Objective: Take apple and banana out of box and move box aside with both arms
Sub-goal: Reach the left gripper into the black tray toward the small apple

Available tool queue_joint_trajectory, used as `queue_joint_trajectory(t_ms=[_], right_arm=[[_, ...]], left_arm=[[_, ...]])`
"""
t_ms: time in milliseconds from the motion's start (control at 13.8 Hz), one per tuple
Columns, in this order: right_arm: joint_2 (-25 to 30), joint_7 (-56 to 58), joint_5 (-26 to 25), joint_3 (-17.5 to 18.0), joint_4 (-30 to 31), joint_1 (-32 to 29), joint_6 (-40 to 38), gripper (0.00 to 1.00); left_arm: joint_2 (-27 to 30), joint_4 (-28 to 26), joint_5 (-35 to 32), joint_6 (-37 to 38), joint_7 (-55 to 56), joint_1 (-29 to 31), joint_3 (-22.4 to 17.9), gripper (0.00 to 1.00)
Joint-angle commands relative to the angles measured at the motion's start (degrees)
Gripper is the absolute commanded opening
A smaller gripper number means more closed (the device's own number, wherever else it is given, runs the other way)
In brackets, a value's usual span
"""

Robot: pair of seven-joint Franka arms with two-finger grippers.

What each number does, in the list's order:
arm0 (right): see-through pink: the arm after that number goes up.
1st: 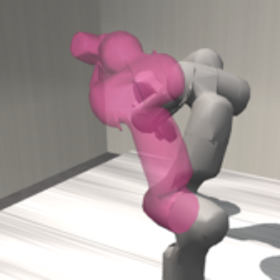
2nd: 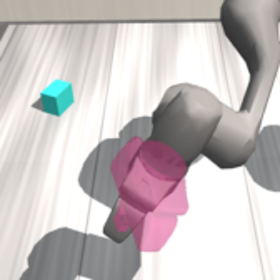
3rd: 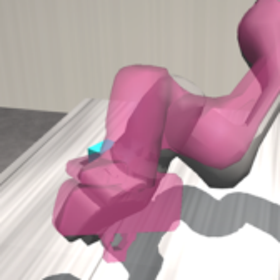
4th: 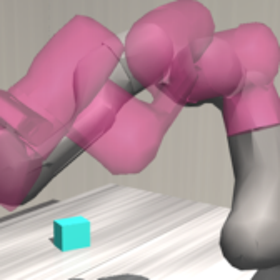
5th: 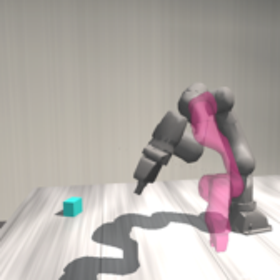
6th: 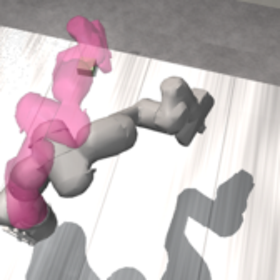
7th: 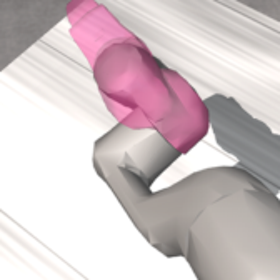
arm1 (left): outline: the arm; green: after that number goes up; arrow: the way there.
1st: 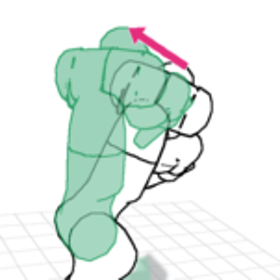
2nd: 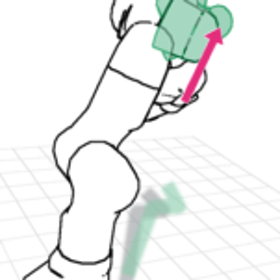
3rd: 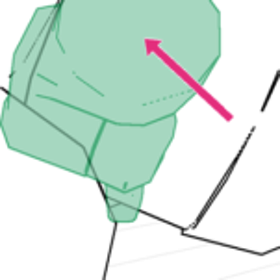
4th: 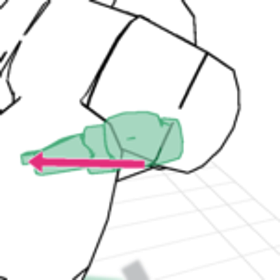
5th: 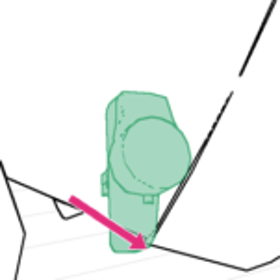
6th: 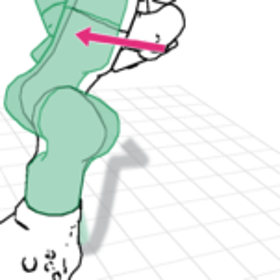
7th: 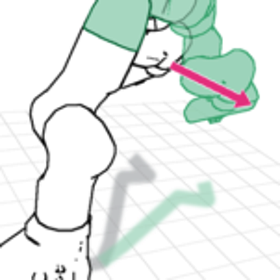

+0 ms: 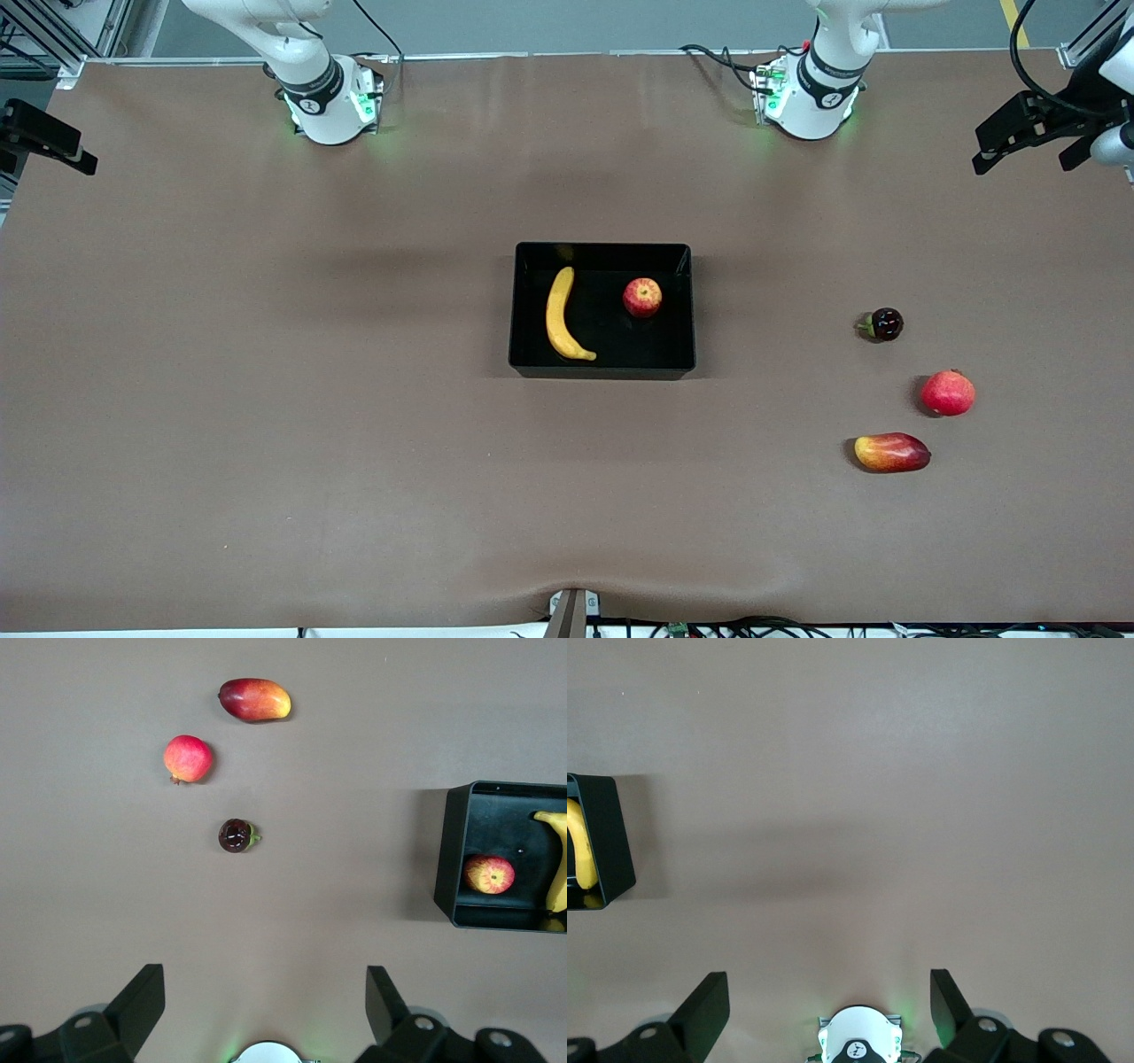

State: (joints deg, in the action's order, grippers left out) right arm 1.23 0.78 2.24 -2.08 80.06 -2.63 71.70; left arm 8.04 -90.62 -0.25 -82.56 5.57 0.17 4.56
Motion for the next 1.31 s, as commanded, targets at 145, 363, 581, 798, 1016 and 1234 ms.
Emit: queue_joint_trajectory(t_ms=[145,363,581,798,1016,1234], right_arm=[[1.3,0.5,1.1,0.7,1.1,-1.4,0.5,1.00],[1.3,0.5,1.1,0.7,1.1,-1.4,0.4,1.00],[1.3,0.5,1.1,0.7,1.1,-1.4,0.4,1.00],[1.2,0.5,1.1,0.7,1.1,-1.2,0.4,1.00],[1.2,0.4,1.1,0.8,1.0,-1.2,0.5,1.00],[1.2,0.5,1.1,0.8,1.0,-1.2,0.5,1.00]], left_arm=[[-0.8,2.4,0.0,2.5,-0.2,0.0,-0.2,1.00],[-4.0,3.6,-1.7,1.9,0.3,-0.8,3.7,1.00],[-6.7,3.3,-0.1,-0.3,6.4,-0.8,9.7,1.00],[-11.7,2.5,0.4,-3.5,18.5,-0.9,16.8,1.00],[-15.3,-1.2,-0.8,-9.6,30.3,-3.4,21.8,1.00],[-18.1,-5.9,-6.7,-18.1,37.3,-9.9,21.9,1.00]])
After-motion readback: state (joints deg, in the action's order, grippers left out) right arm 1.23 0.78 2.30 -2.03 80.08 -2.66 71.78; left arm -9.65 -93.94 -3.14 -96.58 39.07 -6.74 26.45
